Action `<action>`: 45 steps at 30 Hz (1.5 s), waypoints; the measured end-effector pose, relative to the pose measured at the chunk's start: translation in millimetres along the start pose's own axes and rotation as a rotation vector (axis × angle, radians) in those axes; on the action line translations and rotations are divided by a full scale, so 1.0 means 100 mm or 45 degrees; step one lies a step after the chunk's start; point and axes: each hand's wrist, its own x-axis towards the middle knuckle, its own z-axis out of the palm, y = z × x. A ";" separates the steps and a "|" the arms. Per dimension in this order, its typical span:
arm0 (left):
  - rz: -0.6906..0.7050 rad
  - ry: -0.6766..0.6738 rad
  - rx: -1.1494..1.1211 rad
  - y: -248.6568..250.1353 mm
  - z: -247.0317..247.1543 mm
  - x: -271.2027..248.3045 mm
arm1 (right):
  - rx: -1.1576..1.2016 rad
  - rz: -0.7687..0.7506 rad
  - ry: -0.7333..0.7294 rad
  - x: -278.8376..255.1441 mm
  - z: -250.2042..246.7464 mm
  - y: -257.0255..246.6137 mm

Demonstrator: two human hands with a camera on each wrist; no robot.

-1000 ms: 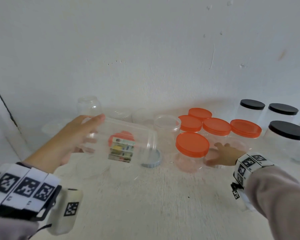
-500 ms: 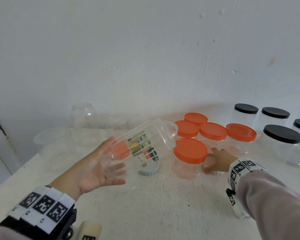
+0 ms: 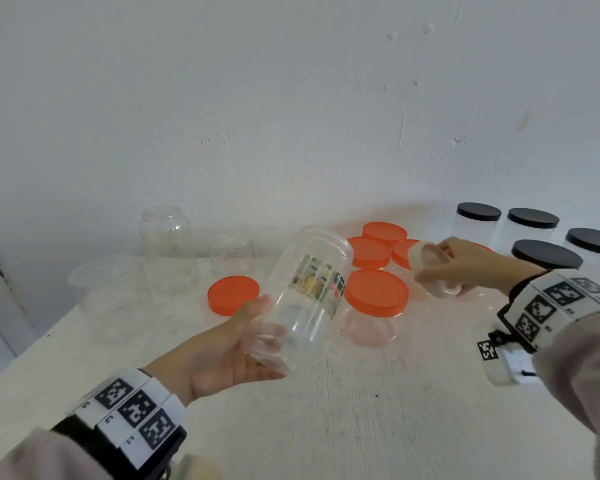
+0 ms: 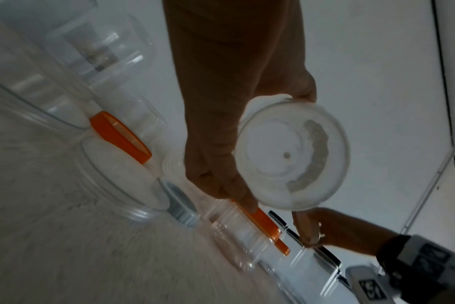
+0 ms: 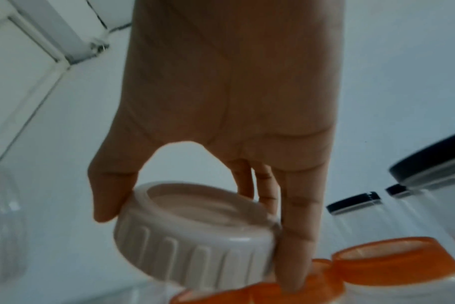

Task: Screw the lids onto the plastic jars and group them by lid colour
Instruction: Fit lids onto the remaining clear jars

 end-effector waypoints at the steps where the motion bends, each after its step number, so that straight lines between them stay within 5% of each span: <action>1: -0.004 -0.020 0.007 -0.02 0.02 0.01 | 0.063 -0.044 -0.025 -0.06 -0.03 -0.08; 9: 0.105 0.000 0.425 -0.15 0.19 0.07 | 0.191 -0.338 -0.193 -0.55 0.00 -0.68; 19: 0.100 0.074 0.933 -0.21 0.37 0.21 | -0.076 -0.510 -0.312 -0.69 0.08 -1.06; 29: 0.170 -0.086 1.008 -0.26 0.41 0.32 | -0.416 -0.561 -0.417 -0.72 0.14 -1.31; 37: 0.517 -0.156 0.810 -0.06 0.54 0.24 | -0.596 -0.588 -0.472 -0.75 0.19 -1.50; 45: 0.625 -0.118 0.818 -0.08 0.55 0.25 | -0.673 -0.560 -0.519 -0.77 0.17 -1.61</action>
